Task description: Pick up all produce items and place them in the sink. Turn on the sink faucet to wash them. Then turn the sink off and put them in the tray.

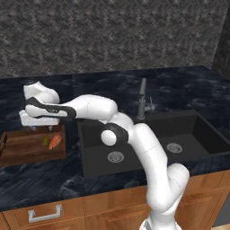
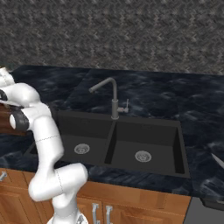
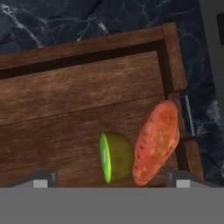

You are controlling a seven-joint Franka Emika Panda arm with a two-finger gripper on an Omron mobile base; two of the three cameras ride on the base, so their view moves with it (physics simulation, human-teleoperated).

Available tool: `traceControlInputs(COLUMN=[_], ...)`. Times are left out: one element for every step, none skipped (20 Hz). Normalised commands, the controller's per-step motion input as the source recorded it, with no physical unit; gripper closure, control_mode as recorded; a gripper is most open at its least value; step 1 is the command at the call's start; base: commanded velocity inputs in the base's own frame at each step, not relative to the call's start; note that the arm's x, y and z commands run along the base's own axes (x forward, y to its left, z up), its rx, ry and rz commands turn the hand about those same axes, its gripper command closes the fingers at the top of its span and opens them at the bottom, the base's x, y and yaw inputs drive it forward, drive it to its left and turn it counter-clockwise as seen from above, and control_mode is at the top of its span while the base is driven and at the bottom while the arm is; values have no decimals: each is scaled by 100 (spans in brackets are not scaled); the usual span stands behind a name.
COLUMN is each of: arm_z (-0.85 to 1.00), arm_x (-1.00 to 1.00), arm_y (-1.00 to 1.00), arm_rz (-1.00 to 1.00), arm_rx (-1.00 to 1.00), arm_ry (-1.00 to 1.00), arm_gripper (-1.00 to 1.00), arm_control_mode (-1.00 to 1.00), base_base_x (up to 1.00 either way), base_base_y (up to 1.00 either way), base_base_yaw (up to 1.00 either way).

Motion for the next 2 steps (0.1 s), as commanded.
traceControlInputs(arm_z=[0, 0], arm_x=[-5, -14], arm_y=[0, 0], arm_rz=[-4, -1], arm_rx=[0, 0], arm_ry=[-3, -4], arm_gripper=[-100, -100], arm_control_mode=[-100, -100], base_base_x=[0, 0], base_base_y=[0, 0], base_base_yaw=[0, 0])
